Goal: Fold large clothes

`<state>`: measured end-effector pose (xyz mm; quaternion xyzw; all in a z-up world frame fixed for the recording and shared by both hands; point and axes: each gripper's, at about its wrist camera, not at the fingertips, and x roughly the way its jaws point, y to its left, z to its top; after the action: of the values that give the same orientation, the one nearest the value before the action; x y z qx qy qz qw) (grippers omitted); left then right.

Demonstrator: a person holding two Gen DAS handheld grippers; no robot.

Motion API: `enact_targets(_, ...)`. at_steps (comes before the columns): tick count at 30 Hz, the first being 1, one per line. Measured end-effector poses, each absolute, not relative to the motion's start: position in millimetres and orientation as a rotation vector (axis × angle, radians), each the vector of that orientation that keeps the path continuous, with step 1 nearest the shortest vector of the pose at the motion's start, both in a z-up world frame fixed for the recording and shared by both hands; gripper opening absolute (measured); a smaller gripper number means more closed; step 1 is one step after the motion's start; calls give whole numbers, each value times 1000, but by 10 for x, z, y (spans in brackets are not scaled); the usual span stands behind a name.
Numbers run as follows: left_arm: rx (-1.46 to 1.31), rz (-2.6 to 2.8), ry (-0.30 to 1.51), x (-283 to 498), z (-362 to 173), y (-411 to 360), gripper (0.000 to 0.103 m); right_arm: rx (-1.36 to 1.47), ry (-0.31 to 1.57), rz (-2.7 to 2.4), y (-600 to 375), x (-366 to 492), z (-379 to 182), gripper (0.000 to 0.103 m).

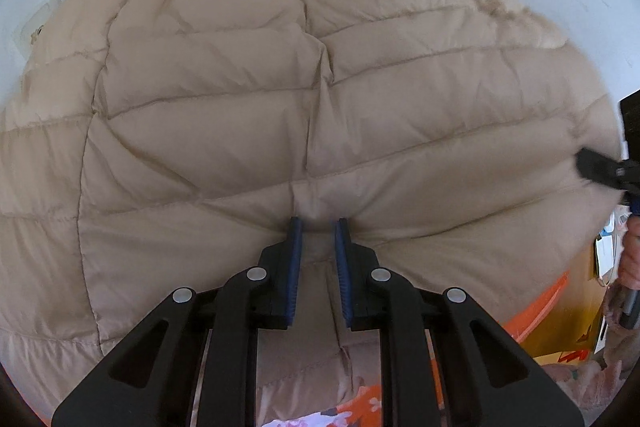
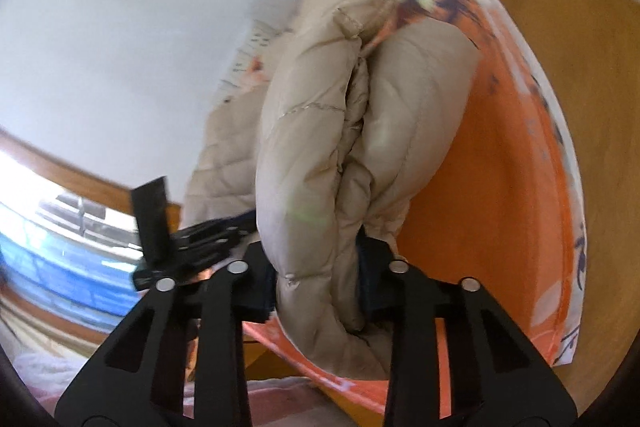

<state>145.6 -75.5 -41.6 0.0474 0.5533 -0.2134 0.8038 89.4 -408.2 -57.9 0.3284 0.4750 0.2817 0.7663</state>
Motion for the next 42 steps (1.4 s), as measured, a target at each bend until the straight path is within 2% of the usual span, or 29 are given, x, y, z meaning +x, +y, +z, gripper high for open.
enact_targets(10, 79, -442, 1138, 1352, -431, -674, 16, 518, 975, 736, -3419, 1026, 113, 26)
enact_targets(14, 71, -451, 1103, 1242, -255, -536, 17, 432, 968, 693, -3137, 997, 251, 26)
enact_targets(15, 55, -460, 1091, 1207, -177, -464, 17, 407, 965, 677, -3065, 977, 278, 26)
enact_targets(17, 38, -445, 1047, 1125, 48, -225, 24, 381, 966, 650, -2981, 957, 327, 26)
enact_targets(18, 31, -422, 1014, 1083, 175, -49, 32, 373, 967, 634, -2934, 948, 335, 26)
enact_targets(19, 24, -396, 994, 1067, 261, 102, 34, 366, 967, 622, -2904, 937, 350, 26)
enact_targets(25, -4, -258, 982, 1176, 348, 837, 34, 325, 961, 577, -2605, 868, 459, 26)
enact_targets(26, -15, -255, 993, 1239, 318, 889, 33, 323, 960, 579, -2535, 869, 484, 26)
enact_targets(28, -31, -272, 1023, 1340, 220, 970, 18, 326, 959, 589, -2404, 894, 529, 26)
enact_targets(30, -17, -295, 1041, 1406, 139, 952, 15, 321, 963, 594, -2226, 955, 556, 26)
enact_targets(42, -15, -417, 1077, 1564, 37, 1006, 14, 220, 1078, 610, -1138, 1179, 324, 26)
